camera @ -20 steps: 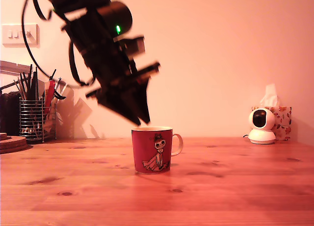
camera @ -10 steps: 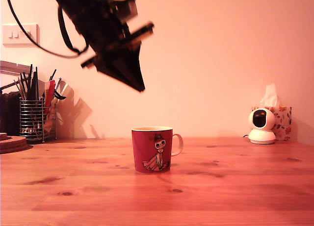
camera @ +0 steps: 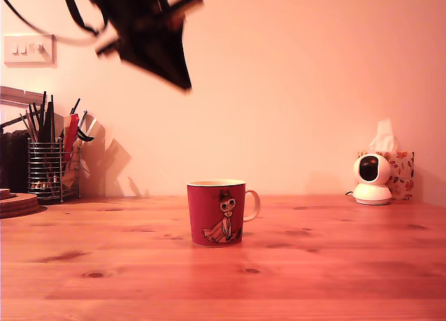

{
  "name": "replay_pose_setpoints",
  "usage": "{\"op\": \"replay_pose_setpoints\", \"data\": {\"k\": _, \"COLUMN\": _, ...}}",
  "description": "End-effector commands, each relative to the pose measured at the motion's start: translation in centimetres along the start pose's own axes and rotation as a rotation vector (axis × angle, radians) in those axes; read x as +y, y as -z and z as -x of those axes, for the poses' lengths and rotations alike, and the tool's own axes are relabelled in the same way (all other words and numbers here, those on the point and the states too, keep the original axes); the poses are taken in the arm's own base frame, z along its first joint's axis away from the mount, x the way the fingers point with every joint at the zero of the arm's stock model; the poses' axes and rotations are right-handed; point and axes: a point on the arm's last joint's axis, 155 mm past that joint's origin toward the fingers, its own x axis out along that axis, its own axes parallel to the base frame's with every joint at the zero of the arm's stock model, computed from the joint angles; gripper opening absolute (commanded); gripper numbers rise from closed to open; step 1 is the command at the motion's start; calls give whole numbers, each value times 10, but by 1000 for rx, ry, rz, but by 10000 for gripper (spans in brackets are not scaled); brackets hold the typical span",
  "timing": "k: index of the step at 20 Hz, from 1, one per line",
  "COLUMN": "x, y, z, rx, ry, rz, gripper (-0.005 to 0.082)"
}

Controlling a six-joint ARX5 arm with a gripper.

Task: Pick up the coffee capsules on the table and drop them inside the coffee cup

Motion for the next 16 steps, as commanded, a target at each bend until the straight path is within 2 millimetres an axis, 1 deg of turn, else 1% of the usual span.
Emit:
{"op": "replay_pose_setpoints", "data": {"k": 1, "x": 8, "y": 12, "z": 8, "rx": 0, "ry": -15, "rz": 18, "gripper": -20}}
{"op": "replay_pose_setpoints", "data": {"k": 3, "x": 19, "y": 17, "z": 19, "rx": -26, "ry": -36, "rz": 37, "gripper": -20}}
{"op": "replay_pose_setpoints", "data": {"k": 6, "x": 43, "y": 33, "z": 39, "rx": -58, "ry": -86, "rz": 76, "gripper": -21}}
{"op": "replay_pose_setpoints", "data": {"k": 10, "x": 72, "y": 62, "z": 70, "rx": -102, "ry": -160, "rz": 141, "gripper": -21}}
{"op": "replay_pose_setpoints", "data": {"k": 13, "x": 91, "y": 81, "z": 93, "rx": -145, "ry": -212, "rz": 193, "gripper": -21}}
{"op": "replay_pose_setpoints", "data": {"k": 14, "x": 95, "y": 87, "z": 100, "rx": -158, "ry": -222, "rz": 207, "gripper": -21}}
{"op": "replay_pose_setpoints", "data": {"k": 16, "x": 97, "y": 97, "z": 111, "rx": -185, "ry": -218, "rz": 228, "gripper": -21}}
